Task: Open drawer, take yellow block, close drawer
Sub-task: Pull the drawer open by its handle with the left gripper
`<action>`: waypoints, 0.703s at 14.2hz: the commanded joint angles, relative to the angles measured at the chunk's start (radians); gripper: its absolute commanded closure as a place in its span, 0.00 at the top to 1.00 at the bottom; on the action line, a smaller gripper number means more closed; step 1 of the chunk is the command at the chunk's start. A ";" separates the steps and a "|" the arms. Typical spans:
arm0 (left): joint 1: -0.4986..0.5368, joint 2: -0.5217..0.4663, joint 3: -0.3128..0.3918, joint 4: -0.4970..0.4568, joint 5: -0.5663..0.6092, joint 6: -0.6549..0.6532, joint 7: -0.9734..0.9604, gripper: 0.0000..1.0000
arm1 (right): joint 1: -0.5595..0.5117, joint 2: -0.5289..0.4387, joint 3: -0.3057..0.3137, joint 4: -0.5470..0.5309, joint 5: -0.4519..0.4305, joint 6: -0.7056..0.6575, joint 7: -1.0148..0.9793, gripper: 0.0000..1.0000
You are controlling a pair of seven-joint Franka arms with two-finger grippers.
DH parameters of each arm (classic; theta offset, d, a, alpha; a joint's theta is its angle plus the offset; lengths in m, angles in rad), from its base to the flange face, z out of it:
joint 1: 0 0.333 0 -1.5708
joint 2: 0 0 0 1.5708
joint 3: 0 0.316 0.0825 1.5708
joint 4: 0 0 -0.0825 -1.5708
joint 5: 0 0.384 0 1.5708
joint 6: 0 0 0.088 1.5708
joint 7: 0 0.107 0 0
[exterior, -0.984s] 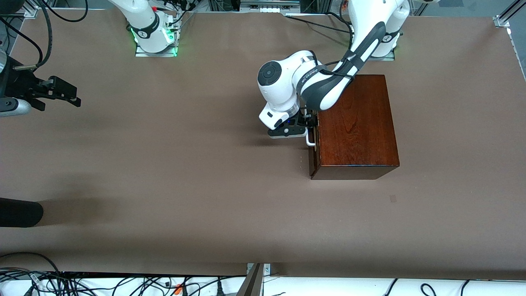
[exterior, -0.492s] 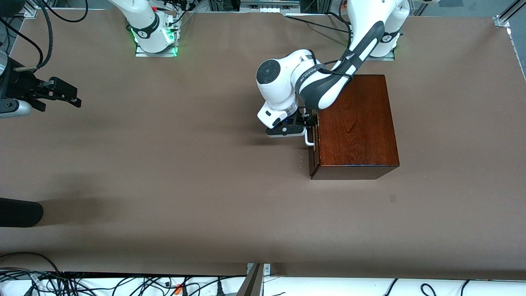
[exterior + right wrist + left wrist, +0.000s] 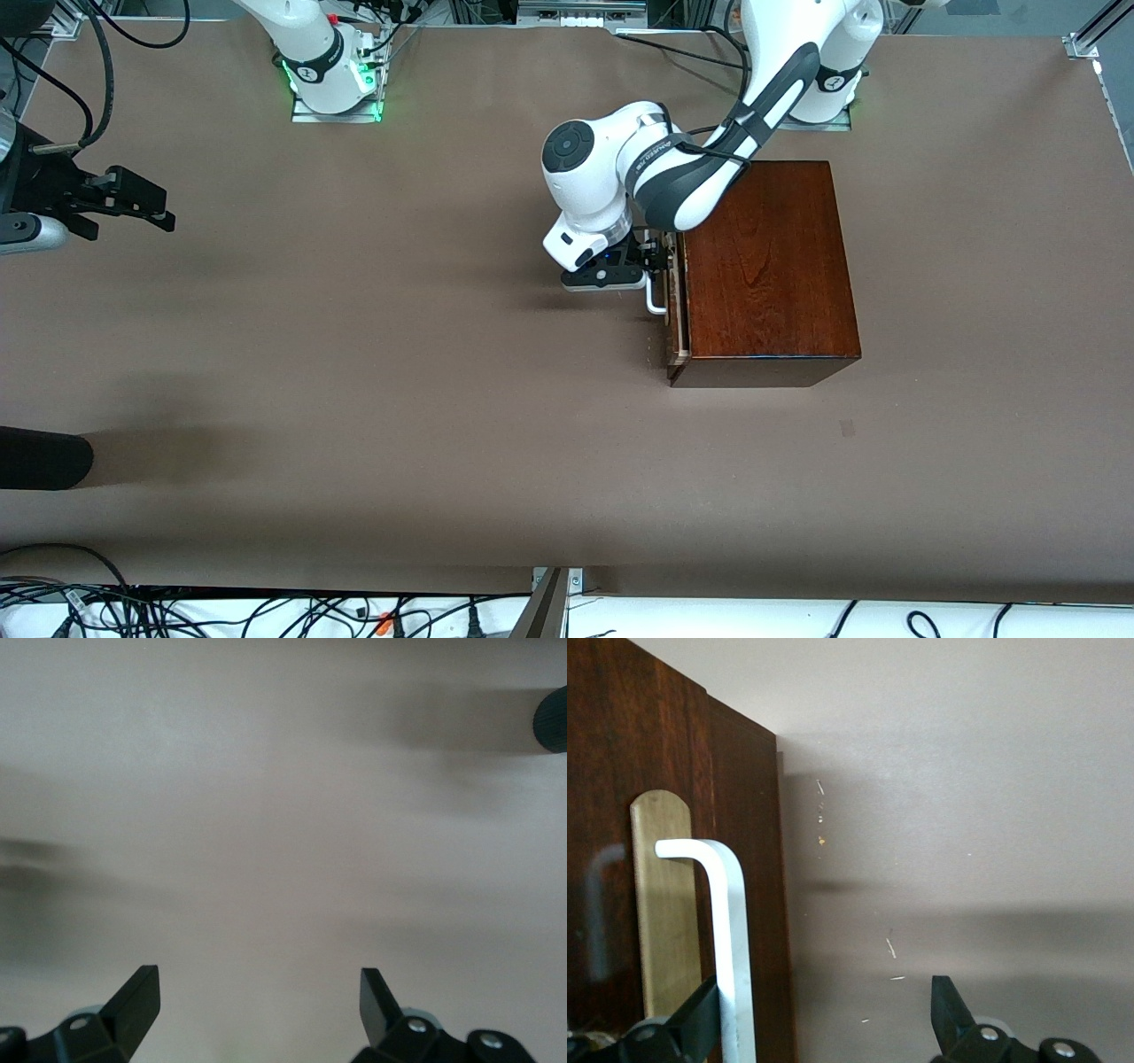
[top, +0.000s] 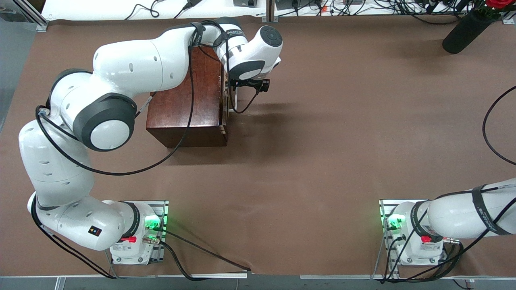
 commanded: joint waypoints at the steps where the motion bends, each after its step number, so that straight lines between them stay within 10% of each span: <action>1: -0.031 0.051 -0.006 0.061 0.012 0.001 -0.030 1.00 | -0.010 -0.001 0.006 0.005 -0.007 -0.011 -0.002 1.00; 10: -0.071 0.088 -0.006 0.130 -0.014 0.003 -0.044 1.00 | -0.010 -0.001 0.006 0.005 -0.007 -0.011 -0.002 1.00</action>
